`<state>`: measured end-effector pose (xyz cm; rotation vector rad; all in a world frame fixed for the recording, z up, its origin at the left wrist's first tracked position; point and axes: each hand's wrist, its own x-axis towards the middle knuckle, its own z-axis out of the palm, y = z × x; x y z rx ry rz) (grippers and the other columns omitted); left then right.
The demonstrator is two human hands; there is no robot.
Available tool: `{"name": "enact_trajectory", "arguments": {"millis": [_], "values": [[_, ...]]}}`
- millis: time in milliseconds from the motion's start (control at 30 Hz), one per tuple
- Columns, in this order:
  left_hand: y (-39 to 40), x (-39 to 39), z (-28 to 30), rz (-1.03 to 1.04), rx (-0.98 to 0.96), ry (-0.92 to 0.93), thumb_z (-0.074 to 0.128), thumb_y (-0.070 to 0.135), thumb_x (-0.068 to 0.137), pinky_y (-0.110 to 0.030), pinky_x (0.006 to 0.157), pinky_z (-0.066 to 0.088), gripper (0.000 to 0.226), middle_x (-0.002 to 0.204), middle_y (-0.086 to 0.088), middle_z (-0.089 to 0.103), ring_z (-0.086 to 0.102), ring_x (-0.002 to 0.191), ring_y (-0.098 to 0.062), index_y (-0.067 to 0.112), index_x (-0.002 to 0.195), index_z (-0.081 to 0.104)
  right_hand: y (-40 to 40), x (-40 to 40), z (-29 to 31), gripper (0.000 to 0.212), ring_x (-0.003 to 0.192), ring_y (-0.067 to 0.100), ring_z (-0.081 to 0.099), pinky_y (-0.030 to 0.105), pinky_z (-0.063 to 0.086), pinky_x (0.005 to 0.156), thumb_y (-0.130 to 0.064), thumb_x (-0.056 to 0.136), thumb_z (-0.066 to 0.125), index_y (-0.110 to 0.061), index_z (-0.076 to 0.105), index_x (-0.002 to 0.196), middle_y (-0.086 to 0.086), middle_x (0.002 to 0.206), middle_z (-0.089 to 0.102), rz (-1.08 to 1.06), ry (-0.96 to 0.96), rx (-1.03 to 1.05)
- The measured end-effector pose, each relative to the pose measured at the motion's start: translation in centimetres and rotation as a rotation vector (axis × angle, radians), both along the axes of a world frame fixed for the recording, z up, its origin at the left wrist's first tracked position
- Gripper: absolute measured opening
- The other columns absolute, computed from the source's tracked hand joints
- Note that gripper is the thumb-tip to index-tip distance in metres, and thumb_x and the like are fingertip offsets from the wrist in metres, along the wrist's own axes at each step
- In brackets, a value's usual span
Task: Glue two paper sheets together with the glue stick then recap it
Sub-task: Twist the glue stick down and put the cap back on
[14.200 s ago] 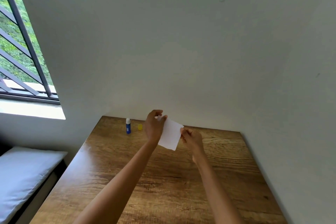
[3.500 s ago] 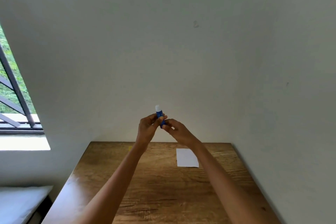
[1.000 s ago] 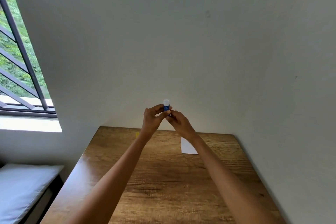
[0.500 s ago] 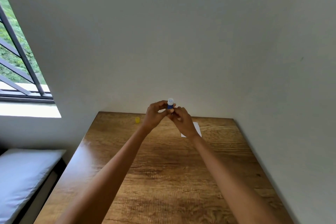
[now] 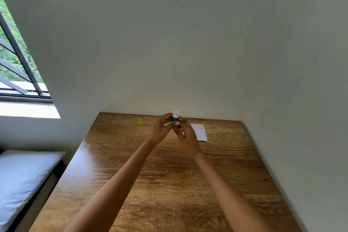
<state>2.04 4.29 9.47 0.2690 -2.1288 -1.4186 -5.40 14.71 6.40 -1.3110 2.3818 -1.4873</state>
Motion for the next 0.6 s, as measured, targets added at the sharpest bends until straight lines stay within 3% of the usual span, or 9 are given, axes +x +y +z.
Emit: {"name": "enact_trajectory", "arguments": {"millis": [100,200,333,433,500,600], "values": [[0.4,-0.5,0.0,0.055,-0.004,0.014,0.066,0.01,0.082,-0.041,0.098,0.043,0.02,0.095,0.005,0.07,0.063,0.09,0.002,0.011,0.101,0.068,-0.4,0.2,-0.3,0.021,0.078,0.019,0.062,0.034,0.048,0.069,-0.022,0.087,0.062,-0.009,0.065,0.102,0.008,0.092,0.068,-0.223,0.177,-0.086],[0.9,-0.7,-0.5,0.147,-0.037,-0.01,0.069,0.011,0.078,-0.055,0.11,0.027,0.018,0.092,0.009,0.07,0.061,0.085,0.01,0.014,0.096,0.07,-0.9,1.0,-0.6,0.016,0.074,0.023,0.06,0.043,0.05,0.068,-0.021,0.078,0.071,-0.008,0.065,0.084,0.007,0.08,0.067,-0.415,0.185,-0.149],[1.0,-0.5,-0.9,0.127,-0.107,0.01,0.067,0.005,0.076,-0.054,0.115,0.016,0.016,0.089,0.007,0.07,0.062,0.082,0.002,0.013,0.089,0.068,-1.2,0.6,-1.2,0.018,0.075,0.023,0.057,0.04,0.049,0.065,-0.019,0.077,0.072,-0.008,0.058,0.083,0.007,0.085,0.062,-0.368,0.086,-0.2],[0.5,-0.3,-0.8,0.068,-0.037,0.018,0.068,0.003,0.076,-0.054,0.104,0.038,0.015,0.089,0.002,0.069,0.066,0.09,-0.009,0.006,0.09,0.064,-0.8,0.2,-1.6,0.016,0.086,0.013,0.054,0.023,0.043,0.067,-0.024,0.084,0.065,-0.015,0.057,0.095,0.001,0.096,0.057,-0.198,0.03,-0.161],[-0.1,-0.1,-0.9,0.06,0.005,0.029,0.066,-0.001,0.078,-0.044,0.092,0.05,0.015,0.09,-0.002,0.068,0.066,0.092,-0.016,0.007,0.09,0.062,-0.8,0.0,-1.6,0.024,0.098,0.011,0.053,0.021,0.045,0.076,-0.025,0.089,0.059,-0.016,0.057,0.112,0.003,0.11,0.056,-0.081,0.011,-0.08],[-0.7,0.0,-0.9,0.032,0.038,0.055,0.064,-0.002,0.08,-0.021,0.081,0.05,0.018,0.088,0.004,0.067,0.066,0.089,-0.009,0.013,0.089,0.06,-1.2,0.1,-1.6,0.029,0.108,0.02,0.055,0.028,0.048,0.085,-0.021,0.092,0.053,-0.013,0.054,0.12,0.009,0.118,0.056,-0.05,0.037,-0.038]]}}
